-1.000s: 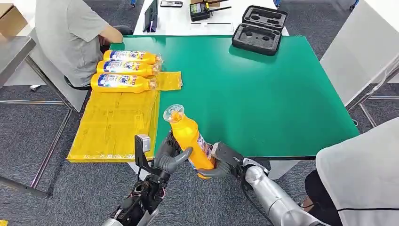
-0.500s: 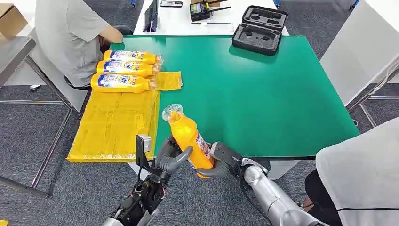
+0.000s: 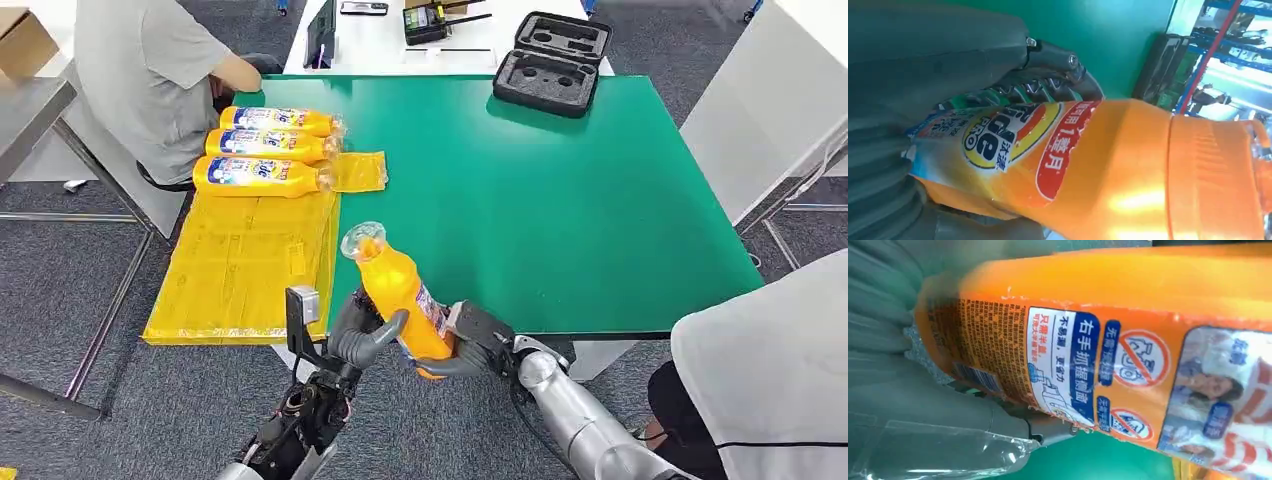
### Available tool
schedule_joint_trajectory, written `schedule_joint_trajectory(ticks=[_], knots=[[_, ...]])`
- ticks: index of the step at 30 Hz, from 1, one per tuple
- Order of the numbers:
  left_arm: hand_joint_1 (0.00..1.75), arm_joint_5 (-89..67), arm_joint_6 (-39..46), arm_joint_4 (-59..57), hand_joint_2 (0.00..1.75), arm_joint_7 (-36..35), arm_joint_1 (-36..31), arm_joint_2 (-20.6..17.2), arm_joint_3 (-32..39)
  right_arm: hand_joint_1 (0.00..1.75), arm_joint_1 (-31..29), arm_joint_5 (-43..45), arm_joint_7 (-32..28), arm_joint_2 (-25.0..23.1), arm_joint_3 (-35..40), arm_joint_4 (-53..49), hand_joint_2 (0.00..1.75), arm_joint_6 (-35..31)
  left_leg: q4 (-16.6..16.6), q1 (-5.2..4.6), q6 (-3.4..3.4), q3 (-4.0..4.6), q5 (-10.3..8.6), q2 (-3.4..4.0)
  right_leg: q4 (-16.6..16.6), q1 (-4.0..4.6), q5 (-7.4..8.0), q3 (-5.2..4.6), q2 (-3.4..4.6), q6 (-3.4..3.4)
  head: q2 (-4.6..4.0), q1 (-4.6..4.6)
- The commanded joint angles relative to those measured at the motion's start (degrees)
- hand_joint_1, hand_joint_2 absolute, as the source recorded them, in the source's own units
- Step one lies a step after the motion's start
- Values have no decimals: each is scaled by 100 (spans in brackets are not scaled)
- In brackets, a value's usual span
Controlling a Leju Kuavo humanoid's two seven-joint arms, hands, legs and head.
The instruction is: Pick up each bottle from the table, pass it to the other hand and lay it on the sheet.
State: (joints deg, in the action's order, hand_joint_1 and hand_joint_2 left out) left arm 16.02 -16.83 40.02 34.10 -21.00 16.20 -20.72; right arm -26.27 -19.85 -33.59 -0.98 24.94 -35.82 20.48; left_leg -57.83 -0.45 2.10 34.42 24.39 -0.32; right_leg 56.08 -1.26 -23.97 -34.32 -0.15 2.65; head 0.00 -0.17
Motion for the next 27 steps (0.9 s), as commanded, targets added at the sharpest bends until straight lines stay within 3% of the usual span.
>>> schedule_joint_trajectory(ticks=[1,2,4,6,12,19,21,25,26,27], knots=[[175,166,-132,-293,175,-1,-225,-49,76,0,-23,99,176,99,-327,-75,175,-177,-2,7,-11,-12,6,-1,-1,8,-5,14,-2,-12,0,0],[175,155,-13,-252,175,0,-229,-60,88,0,9,118,206,109,-367,-133,0,-233,0,5,-10,-10,4,-6,-1,6,-5,12,-6,-10,0,0],[175,116,98,-189,175,38,-255,-92,100,0,48,155,193,133,-415,-175,0,-246,-4,9,-13,-13,9,1,0,10,-7,16,0,-13,0,-2],[175,-297,934,-3,175,130,-252,-161,35,0,167,283,199,156,-601,-347,0,-346,-1,6,-10,-8,4,-1,-2,7,-3,10,-2,-10,0,0],[173,-1113,2149,631,175,171,-170,-320,34,0,375,359,262,252,-835,-585,0,-418,-2,8,-11,-6,3,-6,-1,8,-4,10,-7,-11,0,0],[171,-1254,2276,908,175,181,-94,-352,68,0,404,336,254,202,-860,-586,0,-461,2,3,-7,-5,1,1,-2,4,-1,5,0,-8,0,0],[161,-2075,3382,1148,175,520,-75,-412,-43,0,511,307,271,182,-938,-702,0,-571,1,6,-11,-13,6,8,-1,7,-4,11,7,-11,0,-2],[161,-2531,3804,1607,175,389,-86,-526,-72,0,645,307,276,203,-1010,-847,0,-561,1,4,-8,-2,1,-2,0,5,-3,4,-3,-8,0,0],[154,-2531,3804,1607,175,389,-86,-526,-72,0,645,307,276,203,-1010,-847,175,-561,-7,11,-14,-11,10,2,4,11,-9,13,0,-14,0,0],[159,-3822,5460,1476,175,391,-305,-617,-148,0,694,318,257,181,-1047,-872,175,-532,-1,7,-11,-8,5,4,0,7,-4,8,3,-10,0,-2]])
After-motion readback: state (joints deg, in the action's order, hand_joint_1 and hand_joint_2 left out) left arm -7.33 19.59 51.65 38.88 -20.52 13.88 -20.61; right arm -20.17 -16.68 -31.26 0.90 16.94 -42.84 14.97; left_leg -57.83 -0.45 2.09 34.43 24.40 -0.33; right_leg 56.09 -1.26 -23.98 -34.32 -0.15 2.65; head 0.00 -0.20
